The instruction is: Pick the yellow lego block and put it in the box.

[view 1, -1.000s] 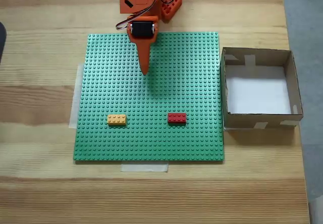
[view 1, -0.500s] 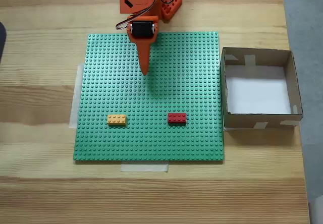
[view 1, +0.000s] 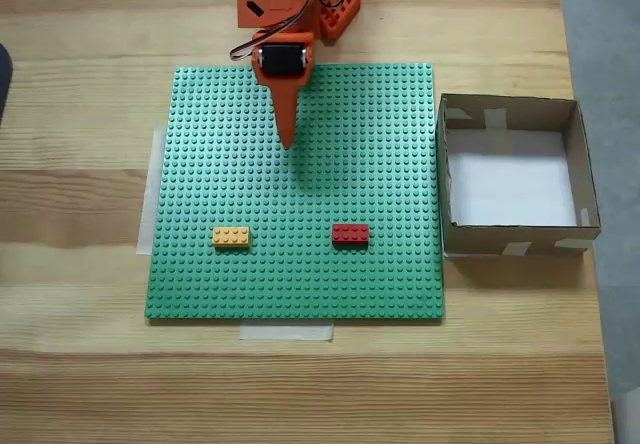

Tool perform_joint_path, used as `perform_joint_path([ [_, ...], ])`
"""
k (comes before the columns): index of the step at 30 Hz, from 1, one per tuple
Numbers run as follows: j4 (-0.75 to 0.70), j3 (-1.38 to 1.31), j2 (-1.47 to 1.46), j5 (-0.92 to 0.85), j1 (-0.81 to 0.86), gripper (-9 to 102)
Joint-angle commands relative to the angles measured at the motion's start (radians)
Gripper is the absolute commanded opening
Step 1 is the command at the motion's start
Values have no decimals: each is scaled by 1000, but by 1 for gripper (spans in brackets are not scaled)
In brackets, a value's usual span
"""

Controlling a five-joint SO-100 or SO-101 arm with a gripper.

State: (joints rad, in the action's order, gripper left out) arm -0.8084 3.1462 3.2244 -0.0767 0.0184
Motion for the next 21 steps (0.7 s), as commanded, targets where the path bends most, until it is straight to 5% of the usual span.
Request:
perform_joint_path([
  [1, -37, -84, -64, 5, 0, -1],
  [15, -282, -552, -354, 34, 25, -1],
  [17, -373, -749, -469, -115, 61, -1],
  [21, -397, -887, -611, -115, 109, -1],
])
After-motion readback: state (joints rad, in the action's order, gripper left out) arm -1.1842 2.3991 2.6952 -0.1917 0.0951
